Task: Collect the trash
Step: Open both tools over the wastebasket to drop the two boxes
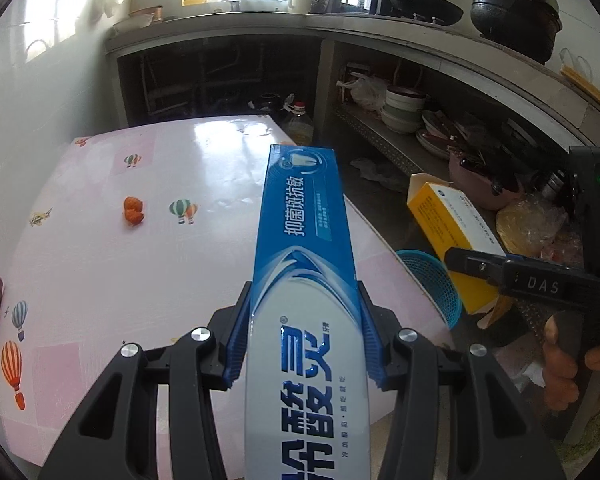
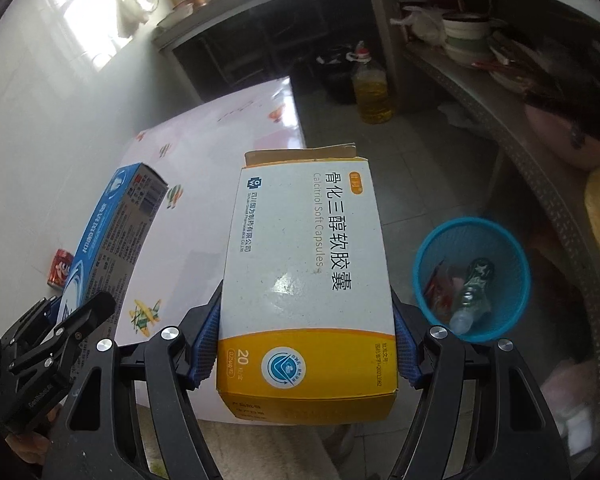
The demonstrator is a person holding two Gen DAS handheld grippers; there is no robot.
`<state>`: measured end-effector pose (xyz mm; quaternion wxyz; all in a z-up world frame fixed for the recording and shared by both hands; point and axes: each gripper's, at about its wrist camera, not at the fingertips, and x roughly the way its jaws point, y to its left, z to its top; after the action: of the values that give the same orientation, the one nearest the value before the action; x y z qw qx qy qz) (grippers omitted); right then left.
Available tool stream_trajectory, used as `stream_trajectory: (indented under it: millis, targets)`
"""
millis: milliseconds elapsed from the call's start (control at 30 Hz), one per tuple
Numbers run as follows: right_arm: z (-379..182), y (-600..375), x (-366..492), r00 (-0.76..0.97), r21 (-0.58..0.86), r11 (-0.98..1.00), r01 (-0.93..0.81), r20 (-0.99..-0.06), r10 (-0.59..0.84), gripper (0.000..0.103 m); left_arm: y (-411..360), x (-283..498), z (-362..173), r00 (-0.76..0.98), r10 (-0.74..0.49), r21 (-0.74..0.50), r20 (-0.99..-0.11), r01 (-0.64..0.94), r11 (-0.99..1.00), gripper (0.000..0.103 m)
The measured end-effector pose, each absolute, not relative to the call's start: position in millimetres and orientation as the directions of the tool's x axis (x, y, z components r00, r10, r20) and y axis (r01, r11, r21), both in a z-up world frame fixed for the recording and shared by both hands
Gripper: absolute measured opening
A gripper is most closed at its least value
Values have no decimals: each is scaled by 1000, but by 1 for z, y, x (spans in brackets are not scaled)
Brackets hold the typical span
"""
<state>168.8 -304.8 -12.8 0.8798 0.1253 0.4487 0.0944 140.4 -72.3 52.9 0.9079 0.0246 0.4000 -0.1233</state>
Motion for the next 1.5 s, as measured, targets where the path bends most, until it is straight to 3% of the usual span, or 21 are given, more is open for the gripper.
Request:
stream_trajectory:
  millis: [300,533,867,1100,1167,1333,1500]
  targets:
    - [-28,-412,147,609,365,903,228,-776,160,67,-143,175,51,517,-376,-153,-769,422,894,46]
    - [-94,-458,147,521,483,794,369,-815,254,67,-208,220,19,292,-459,-297,-839,462,836,46]
    - [-168,-493,166,460,561,649,514,-819,344,67,-323,286,-75,34,-315,-263,-949,467,844,46]
    - [-204,-505,156,405,557,592,582,-830,383,67,-377,321,-140,7,-209,-180,-978,474,862,48]
    - [-209,-506,158,393,549,594,588,-836,384,67,-390,331,-154,24,-152,-121,-988,482,868,64]
    - [-219,-515,159,376,525,607,597,-851,366,67,-379,338,-151,47,-139,-105,-989,438,893,66]
    - [-225,-519,177,370,506,618,602,-862,346,67,-352,329,-115,84,-178,-120,-980,465,877,67]
